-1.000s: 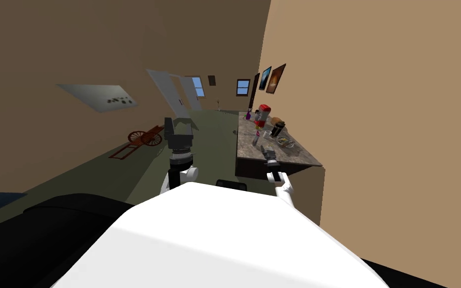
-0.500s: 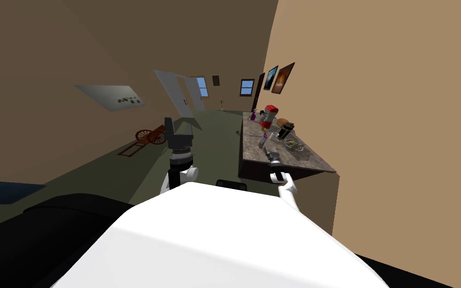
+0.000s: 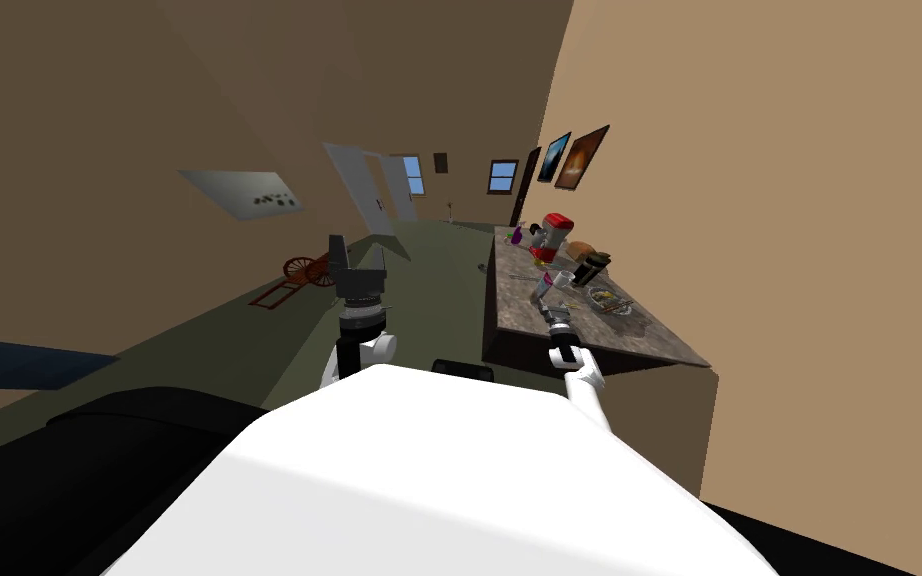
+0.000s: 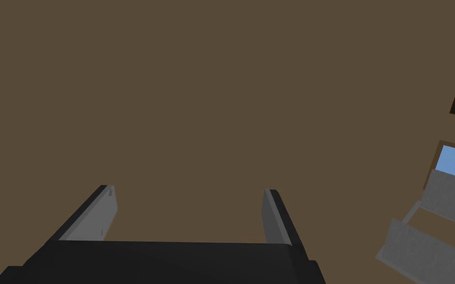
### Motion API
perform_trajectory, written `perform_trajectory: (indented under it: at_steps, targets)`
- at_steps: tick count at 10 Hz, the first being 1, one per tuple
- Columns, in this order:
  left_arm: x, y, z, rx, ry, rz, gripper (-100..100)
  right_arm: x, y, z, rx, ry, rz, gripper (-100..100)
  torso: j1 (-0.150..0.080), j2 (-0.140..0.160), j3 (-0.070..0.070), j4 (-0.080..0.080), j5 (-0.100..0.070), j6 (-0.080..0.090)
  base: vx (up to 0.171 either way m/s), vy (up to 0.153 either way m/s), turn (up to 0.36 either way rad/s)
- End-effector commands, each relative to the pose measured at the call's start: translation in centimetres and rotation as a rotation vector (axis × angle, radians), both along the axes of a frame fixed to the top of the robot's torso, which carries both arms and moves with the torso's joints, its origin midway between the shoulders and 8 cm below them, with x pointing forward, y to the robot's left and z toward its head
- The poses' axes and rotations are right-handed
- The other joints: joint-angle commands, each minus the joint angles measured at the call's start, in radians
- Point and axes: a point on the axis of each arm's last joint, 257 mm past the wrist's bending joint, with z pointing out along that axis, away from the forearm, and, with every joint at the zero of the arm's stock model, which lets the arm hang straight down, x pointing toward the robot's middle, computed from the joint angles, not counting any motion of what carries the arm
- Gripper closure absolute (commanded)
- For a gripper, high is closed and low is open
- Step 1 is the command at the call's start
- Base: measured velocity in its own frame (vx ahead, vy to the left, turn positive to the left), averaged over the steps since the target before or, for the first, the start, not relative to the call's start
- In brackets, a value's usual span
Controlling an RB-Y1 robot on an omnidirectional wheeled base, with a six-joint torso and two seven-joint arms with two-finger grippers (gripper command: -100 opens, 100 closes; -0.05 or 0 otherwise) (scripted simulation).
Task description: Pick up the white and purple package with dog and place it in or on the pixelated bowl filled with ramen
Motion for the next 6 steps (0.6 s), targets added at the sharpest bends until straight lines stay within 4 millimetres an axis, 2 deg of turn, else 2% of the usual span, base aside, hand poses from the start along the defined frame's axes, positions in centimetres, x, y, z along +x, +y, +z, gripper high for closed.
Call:
perform_trajectory:
  at_steps: [1, 2, 3, 4, 5, 6]
  targets:
    - [0.0, 0.0, 0.0, 0.0, 0.0, 0.0, 0, -0.27, -1.89, -0.78, -0.037, 0.026, -0.04, -100, 0.0, 0.0, 0.0, 0.0, 0.0, 0.0, 0.182, 0.101, 0.108]
    - [0.0, 0.0, 0.0, 0.0, 0.0, 0.0, 0, -0.33, -2.32, -0.9, -0.045, 0.031, -0.049, -100, 0.0, -0.004, -0.002, -0.001, 0.0, 0.0, 0.178, 0.07, 0.058]
    - [0.0, 0.0, 0.0, 0.0, 0.0, 0.0, 0, -0.1, -1.96, -0.63, -0.036, 0.026, -0.041, -100, -0.001, -0.004, -0.003, -0.001, 0.0, 0.0, 0.072, 0.027, 0.007]
    - [0.0, 0.0, 0.0, 0.0, 0.0, 0.0, 0, -0.09, -2.02, -0.65, -0.038, 0.027, -0.042, 0, -0.004, 0.001, 0.0, 0.0, -0.001, 0.001, 0.014, 0.006, 0.0]
    - [0.0, 0.0, 0.0, 0.0, 0.0, 0.0, 0, 0.63, -2.87, -0.1, -0.037, 0.025, -0.073, -100, -0.005, 0.005, 0.003, 0.001, -0.001, 0.001, 0.005, -0.028, 0.243]
    - [0.0, 0.0, 0.0, 0.0, 0.0, 0.0, 0, 0.3, -2.25, -0.32, -0.037, 0.024, -0.056, -100, -0.007, 0.006, 0.003, 0.001, -0.001, 0.0, 0.003, -0.025, 0.072]
